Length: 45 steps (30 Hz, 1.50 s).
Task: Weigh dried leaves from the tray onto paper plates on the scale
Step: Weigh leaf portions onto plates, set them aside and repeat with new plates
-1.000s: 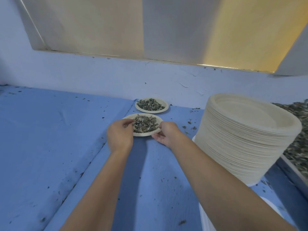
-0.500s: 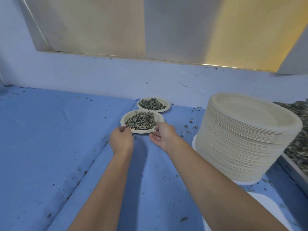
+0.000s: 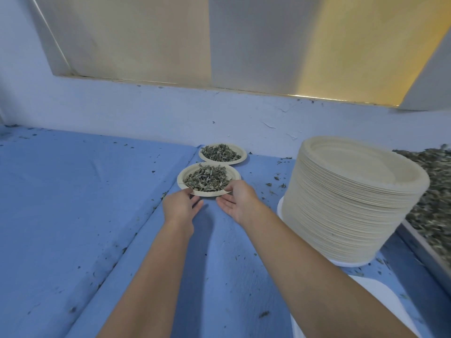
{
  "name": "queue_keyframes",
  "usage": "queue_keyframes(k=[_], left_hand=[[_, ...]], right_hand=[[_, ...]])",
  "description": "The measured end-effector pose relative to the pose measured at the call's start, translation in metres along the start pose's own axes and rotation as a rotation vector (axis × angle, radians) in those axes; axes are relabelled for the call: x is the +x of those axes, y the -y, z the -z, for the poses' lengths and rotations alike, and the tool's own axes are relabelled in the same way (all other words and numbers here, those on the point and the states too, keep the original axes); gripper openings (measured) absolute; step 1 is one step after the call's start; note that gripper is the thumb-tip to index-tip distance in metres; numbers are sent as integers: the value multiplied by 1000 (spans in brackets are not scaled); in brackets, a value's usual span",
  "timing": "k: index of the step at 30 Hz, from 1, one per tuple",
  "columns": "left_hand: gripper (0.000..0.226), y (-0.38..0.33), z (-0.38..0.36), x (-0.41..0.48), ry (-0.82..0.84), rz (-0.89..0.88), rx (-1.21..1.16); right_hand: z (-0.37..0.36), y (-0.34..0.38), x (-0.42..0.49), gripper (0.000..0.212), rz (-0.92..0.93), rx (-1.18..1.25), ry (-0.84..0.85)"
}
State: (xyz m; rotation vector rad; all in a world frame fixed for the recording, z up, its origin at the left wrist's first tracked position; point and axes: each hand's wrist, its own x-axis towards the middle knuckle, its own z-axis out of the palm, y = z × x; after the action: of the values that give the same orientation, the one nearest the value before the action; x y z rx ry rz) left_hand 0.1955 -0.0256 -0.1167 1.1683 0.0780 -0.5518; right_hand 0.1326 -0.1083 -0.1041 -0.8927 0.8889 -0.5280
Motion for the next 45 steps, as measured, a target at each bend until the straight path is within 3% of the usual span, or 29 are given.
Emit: queue_keyframes(k=[6, 12, 15, 19, 21, 25, 27, 32, 45], left_hand=[[40, -1, 0, -6, 56, 29, 75], [37, -1, 3, -21, -19, -24, 35], [32, -2, 0, -42, 14, -89, 0], [30, -6, -19, -87, 179, -167, 70], [30, -9, -30, -111, 247, -235, 101], [27, -15, -52, -154, 340, -327, 119], [28, -15, -60, -168, 335, -358, 145], [29, -8, -67, -182, 241, -307, 136], [25, 5, -62, -190, 251, -221, 128]], right_hand=[[3, 4, -9, 40, 44, 50, -12], [6, 8, -37, 37, 31, -27, -3], [5, 11, -61, 16, 108, -92, 33], [14, 21, -102, 23, 427, -412, 49], [28, 31, -125, 15, 624, -610, 44], [72, 58, -160, 14, 1054, -871, -86], [93, 73, -172, 17, 1184, -973, -161], [138, 91, -182, 26, 1064, -1407, -298], [141, 89, -173, 30, 1036, -1612, -297]])
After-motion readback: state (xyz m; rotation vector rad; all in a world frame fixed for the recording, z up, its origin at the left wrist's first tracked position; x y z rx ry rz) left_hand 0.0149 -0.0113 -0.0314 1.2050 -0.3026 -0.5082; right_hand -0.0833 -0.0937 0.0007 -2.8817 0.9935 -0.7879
